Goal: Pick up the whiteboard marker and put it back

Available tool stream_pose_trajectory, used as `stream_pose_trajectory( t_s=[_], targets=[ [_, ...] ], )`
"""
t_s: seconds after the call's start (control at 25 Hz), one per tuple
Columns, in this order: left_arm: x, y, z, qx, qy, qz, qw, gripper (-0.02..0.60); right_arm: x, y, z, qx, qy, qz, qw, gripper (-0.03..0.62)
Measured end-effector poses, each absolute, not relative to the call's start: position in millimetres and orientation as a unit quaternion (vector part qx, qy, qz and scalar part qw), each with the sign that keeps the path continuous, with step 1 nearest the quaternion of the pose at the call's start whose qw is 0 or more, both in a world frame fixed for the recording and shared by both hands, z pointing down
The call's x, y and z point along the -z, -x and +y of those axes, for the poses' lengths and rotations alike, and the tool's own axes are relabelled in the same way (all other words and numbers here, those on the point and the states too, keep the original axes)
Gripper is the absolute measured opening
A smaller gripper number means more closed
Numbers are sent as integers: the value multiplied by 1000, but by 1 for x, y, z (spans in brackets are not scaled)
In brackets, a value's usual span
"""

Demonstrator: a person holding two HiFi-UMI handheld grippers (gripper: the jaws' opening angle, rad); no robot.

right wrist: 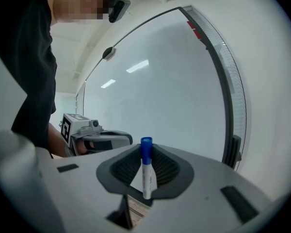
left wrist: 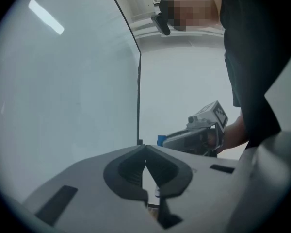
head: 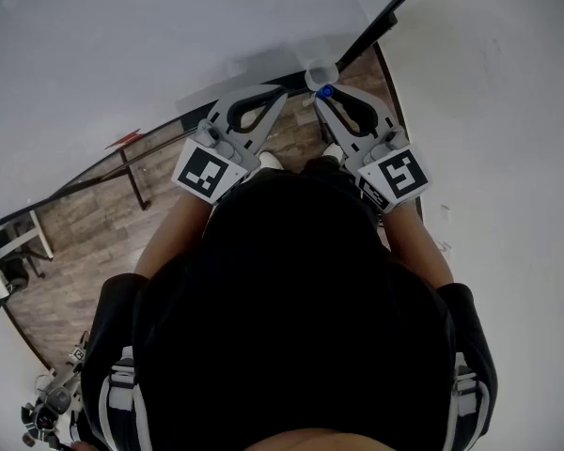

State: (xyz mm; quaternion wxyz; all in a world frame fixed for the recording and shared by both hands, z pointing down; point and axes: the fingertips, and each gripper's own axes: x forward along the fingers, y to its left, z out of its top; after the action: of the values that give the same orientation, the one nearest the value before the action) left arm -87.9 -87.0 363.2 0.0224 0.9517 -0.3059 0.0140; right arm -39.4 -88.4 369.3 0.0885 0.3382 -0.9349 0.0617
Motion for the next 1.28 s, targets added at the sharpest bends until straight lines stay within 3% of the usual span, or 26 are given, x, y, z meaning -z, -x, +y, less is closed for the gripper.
stream_pose_trajectory(
  t_s=[1.28],
  targets=[
    [-374,84,-99,-15,-952,-305,32,3,-378,29,-104,-78,-352,-929,89,64]
  ],
)
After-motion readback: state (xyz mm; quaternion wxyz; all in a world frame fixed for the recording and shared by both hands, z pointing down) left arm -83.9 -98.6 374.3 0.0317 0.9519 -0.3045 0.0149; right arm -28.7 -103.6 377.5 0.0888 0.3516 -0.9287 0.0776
